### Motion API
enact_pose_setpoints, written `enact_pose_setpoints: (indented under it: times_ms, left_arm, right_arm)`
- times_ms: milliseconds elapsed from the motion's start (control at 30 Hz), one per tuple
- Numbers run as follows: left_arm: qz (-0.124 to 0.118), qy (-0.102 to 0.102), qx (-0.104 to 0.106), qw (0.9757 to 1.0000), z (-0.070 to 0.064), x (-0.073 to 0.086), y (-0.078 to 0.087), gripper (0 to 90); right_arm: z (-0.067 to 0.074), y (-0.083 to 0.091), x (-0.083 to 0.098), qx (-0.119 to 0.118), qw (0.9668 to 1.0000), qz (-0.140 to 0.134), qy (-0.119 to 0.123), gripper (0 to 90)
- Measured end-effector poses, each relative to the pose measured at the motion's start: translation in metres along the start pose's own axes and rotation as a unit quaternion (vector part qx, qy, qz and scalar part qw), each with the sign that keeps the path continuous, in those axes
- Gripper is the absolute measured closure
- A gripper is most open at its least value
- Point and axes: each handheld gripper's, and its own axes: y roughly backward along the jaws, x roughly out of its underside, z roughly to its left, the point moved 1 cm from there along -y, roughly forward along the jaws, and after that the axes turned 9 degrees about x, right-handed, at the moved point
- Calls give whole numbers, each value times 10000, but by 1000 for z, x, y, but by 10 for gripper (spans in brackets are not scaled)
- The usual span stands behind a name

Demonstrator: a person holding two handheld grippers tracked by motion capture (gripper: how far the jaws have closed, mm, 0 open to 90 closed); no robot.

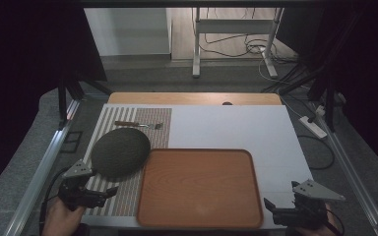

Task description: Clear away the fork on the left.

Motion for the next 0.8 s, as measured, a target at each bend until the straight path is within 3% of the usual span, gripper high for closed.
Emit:
enact_pose_setpoints:
  times_ms: [533,800]
  left_arm:
    - [57,190,13,9998,14,-10,-14,0]
    - [171,132,-44,9998,23,-21,-26,0]
  right_arm:
    - [0,0,0,19,10000,14,-21,0]
    - [1,0,0,23,10000,14,-1,0]
